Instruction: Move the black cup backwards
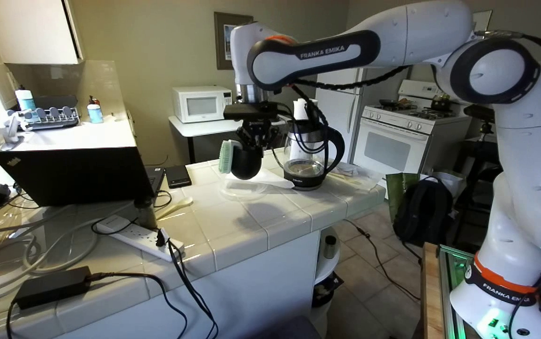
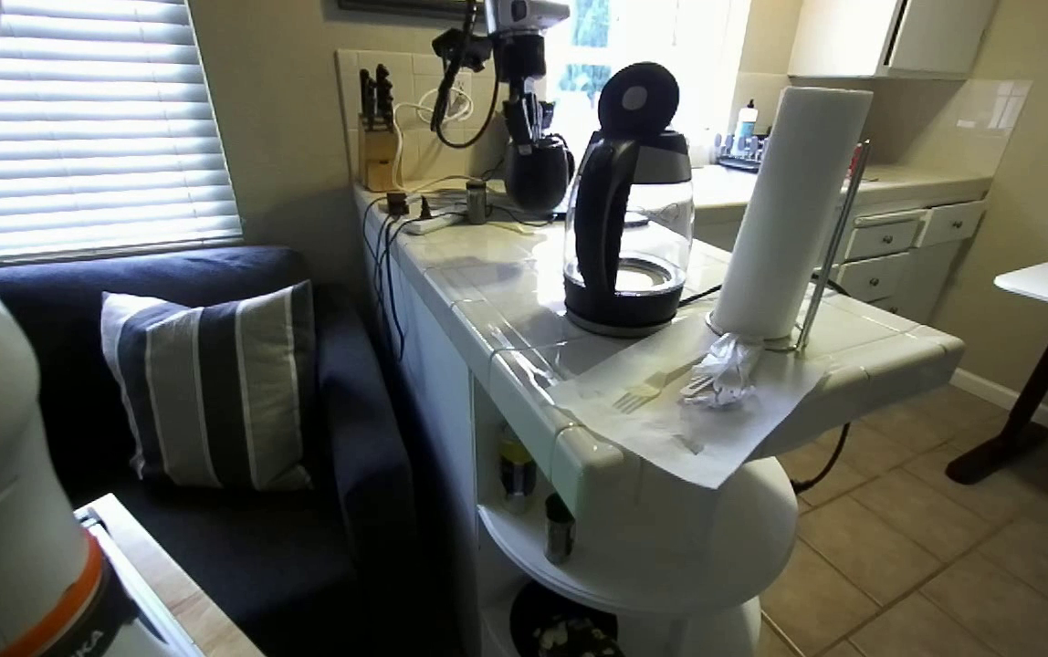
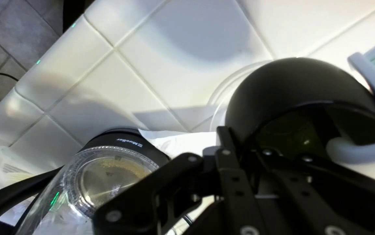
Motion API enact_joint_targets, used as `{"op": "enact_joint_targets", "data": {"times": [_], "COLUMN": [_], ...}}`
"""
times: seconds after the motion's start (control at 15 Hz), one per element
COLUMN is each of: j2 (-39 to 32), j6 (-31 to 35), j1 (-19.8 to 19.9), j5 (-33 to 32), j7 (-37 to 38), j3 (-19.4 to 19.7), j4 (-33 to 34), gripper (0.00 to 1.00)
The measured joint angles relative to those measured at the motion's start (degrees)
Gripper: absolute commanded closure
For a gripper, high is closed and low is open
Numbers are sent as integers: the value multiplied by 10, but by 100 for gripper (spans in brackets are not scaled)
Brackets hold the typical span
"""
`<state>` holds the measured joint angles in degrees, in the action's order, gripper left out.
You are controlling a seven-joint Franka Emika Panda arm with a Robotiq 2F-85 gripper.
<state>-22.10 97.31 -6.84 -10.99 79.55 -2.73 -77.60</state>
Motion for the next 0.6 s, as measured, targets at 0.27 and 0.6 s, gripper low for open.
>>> {"op": "enact_joint_targets", "data": {"times": [0.27,0.6], "j2": [-98,-181], "j6": [-22,-102], "j1": [-7,-7], "j5": [5,17], "j7": [45,58], "j3": [20,44], "j4": [97,212], "gripper": [97,97]}}
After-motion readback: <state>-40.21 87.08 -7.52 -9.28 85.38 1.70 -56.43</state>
